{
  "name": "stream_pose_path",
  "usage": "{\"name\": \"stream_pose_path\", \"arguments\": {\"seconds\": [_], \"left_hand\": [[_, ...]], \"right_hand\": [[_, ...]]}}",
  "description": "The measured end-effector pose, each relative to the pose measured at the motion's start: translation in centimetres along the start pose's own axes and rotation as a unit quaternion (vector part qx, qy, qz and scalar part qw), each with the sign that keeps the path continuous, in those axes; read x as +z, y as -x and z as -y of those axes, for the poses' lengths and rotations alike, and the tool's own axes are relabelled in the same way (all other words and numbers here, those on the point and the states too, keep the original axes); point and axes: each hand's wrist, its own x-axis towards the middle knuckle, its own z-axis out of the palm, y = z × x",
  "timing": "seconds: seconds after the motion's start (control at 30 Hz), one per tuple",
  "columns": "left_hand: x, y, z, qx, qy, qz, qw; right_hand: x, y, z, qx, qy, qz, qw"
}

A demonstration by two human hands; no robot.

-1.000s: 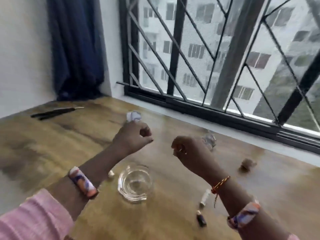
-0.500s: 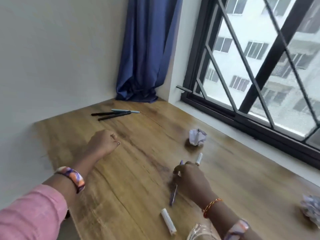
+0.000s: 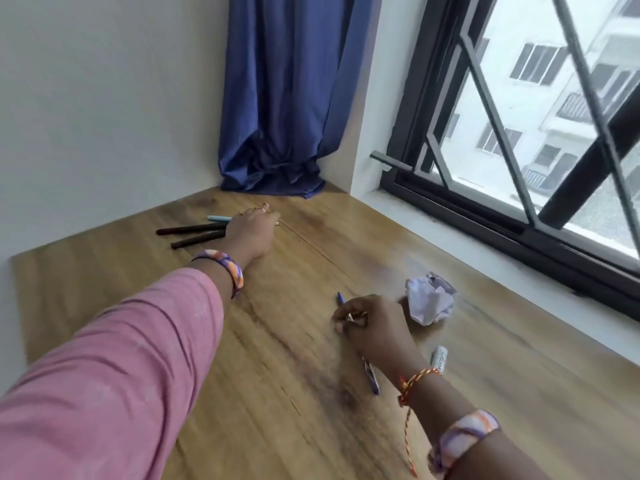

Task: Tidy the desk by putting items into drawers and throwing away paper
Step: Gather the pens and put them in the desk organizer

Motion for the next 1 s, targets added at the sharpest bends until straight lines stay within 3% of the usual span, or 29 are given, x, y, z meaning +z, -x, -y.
{"name": "stream_pose_path", "arguments": {"seconds": [0.2,0.33,0.4,0.5,0.63,0.83,1.0], "left_hand": [[-0.1,0.1,-1.1,0.041,-0.084,-0.059,0.994],[-1.0,1.6,-3.5,0.125,-0.049,-0.097,0.986],[-2.0,2.7,-5.1,0.185,-0.021,-0.153,0.971],[-4.7,4.9,-8.3,0.266,0.065,-0.239,0.932],[-9.5,9.0,-14.2,0.328,0.231,-0.263,0.878],[-14.4,17.7,-24.2,0.431,0.427,-0.239,0.758],[-14.6,26.8,-33.0,0.496,0.512,-0.144,0.686]], "right_hand": [[0.6,-0.5,-1.0,-0.006,-0.022,0.0,1.0],[0.4,0.2,-0.3,-0.004,0.001,0.007,1.0],[-0.3,1.2,0.1,0.006,-0.006,-0.007,1.0],[-3.1,3.8,0.5,0.006,-0.043,-0.068,0.997],[-10.3,8.9,0.3,-0.014,-0.063,-0.168,0.984],[-20.7,19.2,-2.0,0.01,-0.043,-0.346,0.937],[-25.7,30.7,-3.7,0.067,0.021,-0.461,0.885]]}}
